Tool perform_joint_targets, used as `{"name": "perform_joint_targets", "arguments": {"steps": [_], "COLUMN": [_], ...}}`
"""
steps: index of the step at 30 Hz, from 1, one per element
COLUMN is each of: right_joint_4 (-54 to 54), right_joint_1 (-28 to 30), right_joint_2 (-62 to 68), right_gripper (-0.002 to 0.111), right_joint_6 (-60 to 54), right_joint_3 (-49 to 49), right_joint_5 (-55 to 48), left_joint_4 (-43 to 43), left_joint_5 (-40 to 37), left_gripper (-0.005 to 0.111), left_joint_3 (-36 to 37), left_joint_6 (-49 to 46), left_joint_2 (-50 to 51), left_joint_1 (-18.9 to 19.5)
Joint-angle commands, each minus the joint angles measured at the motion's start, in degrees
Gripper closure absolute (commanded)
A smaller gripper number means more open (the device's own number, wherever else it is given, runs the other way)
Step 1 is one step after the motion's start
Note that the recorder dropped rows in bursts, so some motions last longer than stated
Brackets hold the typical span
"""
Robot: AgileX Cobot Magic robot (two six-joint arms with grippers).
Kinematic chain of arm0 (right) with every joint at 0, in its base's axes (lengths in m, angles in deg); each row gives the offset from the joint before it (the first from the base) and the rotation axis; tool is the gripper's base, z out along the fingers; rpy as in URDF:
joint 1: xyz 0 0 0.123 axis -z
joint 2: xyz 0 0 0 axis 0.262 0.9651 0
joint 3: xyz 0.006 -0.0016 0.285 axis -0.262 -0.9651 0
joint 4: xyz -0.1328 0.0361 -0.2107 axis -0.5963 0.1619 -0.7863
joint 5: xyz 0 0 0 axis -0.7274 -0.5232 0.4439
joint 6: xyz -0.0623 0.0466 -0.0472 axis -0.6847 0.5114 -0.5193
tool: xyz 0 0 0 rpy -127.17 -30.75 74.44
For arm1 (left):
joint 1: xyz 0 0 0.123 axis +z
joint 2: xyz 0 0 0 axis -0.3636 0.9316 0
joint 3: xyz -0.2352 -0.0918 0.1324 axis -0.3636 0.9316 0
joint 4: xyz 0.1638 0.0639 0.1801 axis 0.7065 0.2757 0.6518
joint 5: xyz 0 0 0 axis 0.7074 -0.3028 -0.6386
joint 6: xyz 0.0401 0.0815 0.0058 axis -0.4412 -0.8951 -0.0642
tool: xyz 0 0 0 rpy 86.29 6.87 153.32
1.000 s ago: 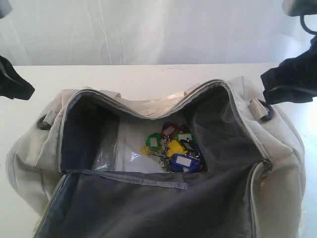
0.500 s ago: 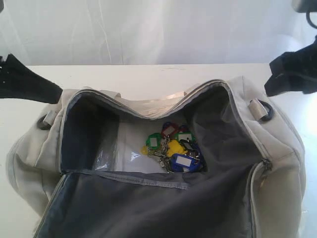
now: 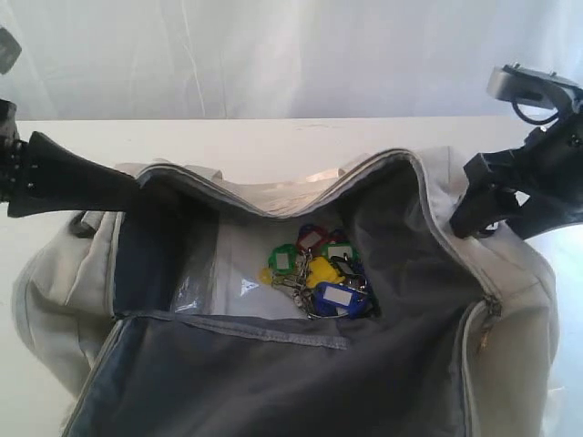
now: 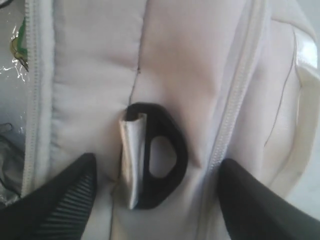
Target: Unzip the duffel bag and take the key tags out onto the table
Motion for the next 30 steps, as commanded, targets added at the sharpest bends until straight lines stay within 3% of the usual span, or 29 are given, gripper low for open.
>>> {"name": "perform_joint_targets", "arguments": {"steps": [1, 7, 10, 15, 19, 22, 28, 30], "right_joint_4": [2.2, 3.9, 4.6, 4.7, 4.6, 4.6, 5.5, 6.9], "right_joint_1": [0.4, 0.4, 0.4, 0.5, 0.6, 0.6, 0.6, 0.6], "right_joint_2": [2.0, 3.5, 3.0, 0.1, -5.1, -9.6, -18.8, -21.0], "right_gripper": [0.043, 0.048, 0.048, 0.041, 0.038, 0.038, 0.038, 0.038], "right_joint_6": [-1.1, -2.5, -2.6, -2.6, -2.6, -2.5, -1.8, -1.8], "right_joint_3": [-2.3, -4.0, -3.9, -3.5, -3.5, -3.5, -3.6, -3.9], "right_joint_5": [-0.8, -0.8, -0.6, 2.9, 5.5, 7.1, 7.5, 7.5], "left_joint_4": [-2.9, -1.5, 3.7, 15.4, 19.9, 20.8, 22.0, 22.0], "left_joint_5": [-5.4, -3.2, 4.7, 11.2, 13.7, 13.3, 14.5, 15.3], "left_gripper": [0.107, 0.107, 0.107, 0.107, 0.103, 0.089, 0.037, 0.027], "left_joint_3": [0.4, 0.4, -0.5, -2.8, -2.7, -2.7, -2.7, -2.7], "left_joint_6": [-1.4, -0.8, 5.5, 15.4, 19.4, 19.7, 18.5, 19.7], "left_joint_2": [-0.4, -0.4, -0.4, -0.4, -0.1, 1.1, 5.9, 8.1], "left_joint_1": [0.1, 0.1, 0.5, 3.9, 6.7, 7.2, 7.2, 7.2]}}
